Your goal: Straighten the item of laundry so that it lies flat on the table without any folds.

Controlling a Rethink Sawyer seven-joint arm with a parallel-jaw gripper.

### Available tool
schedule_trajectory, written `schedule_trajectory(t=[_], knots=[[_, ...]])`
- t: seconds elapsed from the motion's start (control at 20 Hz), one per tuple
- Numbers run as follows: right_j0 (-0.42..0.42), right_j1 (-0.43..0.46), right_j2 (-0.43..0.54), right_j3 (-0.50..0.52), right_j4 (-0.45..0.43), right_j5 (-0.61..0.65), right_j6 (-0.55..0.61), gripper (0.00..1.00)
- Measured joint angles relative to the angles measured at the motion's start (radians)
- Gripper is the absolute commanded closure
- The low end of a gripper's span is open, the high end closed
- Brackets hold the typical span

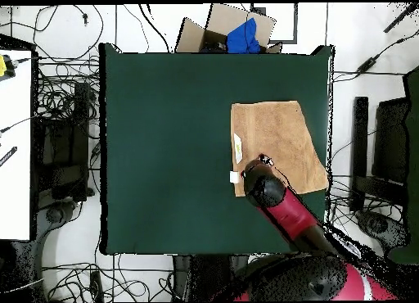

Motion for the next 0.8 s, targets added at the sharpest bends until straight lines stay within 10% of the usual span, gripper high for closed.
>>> schedule_trajectory(t=[0.4,0.8], knots=[[0.034,0.017,-0.057,-0.176,-0.232,0.391,0.000,0.00],[0.033,0.024,-0.052,-0.232,-0.320,0.472,0.000,0.00]])
